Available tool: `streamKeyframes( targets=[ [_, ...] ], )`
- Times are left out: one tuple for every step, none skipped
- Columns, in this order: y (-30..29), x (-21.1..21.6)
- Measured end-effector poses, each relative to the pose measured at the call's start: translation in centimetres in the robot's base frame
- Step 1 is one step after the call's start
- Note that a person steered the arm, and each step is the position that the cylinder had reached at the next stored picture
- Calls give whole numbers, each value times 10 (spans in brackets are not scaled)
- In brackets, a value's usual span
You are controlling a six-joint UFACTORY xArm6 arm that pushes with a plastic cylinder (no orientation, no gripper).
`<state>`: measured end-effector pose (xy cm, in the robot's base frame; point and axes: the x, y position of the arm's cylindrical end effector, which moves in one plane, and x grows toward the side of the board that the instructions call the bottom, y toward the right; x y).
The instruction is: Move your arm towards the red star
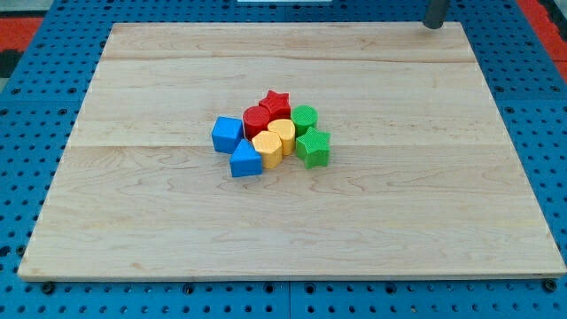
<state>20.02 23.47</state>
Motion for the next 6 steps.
streamKeyframes(
  targets=[
    [12,21],
    [0,104],
    [-22,115],
    [-95,78],
    [-164,102],
    [-188,101]
  ],
)
